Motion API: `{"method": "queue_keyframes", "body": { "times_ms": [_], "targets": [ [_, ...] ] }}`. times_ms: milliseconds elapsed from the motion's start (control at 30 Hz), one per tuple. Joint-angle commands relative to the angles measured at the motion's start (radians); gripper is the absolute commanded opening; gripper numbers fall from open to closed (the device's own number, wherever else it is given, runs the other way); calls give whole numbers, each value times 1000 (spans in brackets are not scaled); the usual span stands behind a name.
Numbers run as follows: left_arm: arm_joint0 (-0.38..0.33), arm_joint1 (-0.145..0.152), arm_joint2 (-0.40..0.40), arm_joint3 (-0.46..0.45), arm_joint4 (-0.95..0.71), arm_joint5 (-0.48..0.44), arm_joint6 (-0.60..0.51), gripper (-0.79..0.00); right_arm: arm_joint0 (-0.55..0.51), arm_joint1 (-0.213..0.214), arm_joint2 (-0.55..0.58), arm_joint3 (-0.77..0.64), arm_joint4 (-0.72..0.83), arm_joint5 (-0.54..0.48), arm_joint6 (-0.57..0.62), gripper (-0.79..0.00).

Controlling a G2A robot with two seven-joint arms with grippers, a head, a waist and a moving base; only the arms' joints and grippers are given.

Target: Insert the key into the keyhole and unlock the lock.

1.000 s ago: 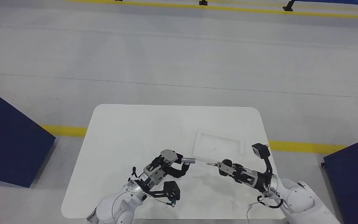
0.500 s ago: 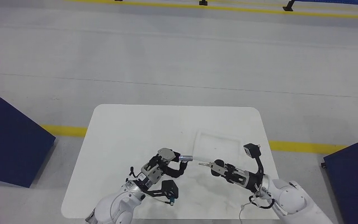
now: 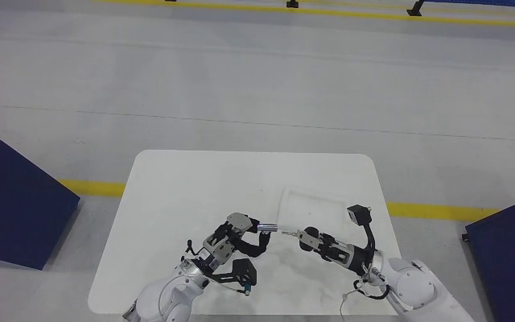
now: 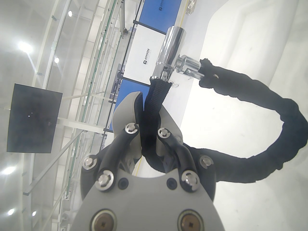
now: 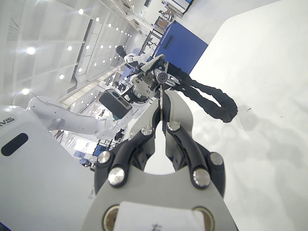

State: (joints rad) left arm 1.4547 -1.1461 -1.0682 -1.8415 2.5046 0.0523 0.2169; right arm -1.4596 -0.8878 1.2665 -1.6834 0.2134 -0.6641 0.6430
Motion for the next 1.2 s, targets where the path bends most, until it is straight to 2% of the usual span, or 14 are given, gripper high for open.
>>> {"method": "queue_keyframes", "body": {
  "times_ms": [0, 1167],
  "targets": [
    [0, 0, 0, 0, 0, 0, 0, -785, 2, -2, -2, -2, 4, 3, 1, -785],
    [0, 0, 0, 0, 0, 0, 0, -785, 37, -29, -24, 18, 3, 29, 9, -785]
  ]
}}
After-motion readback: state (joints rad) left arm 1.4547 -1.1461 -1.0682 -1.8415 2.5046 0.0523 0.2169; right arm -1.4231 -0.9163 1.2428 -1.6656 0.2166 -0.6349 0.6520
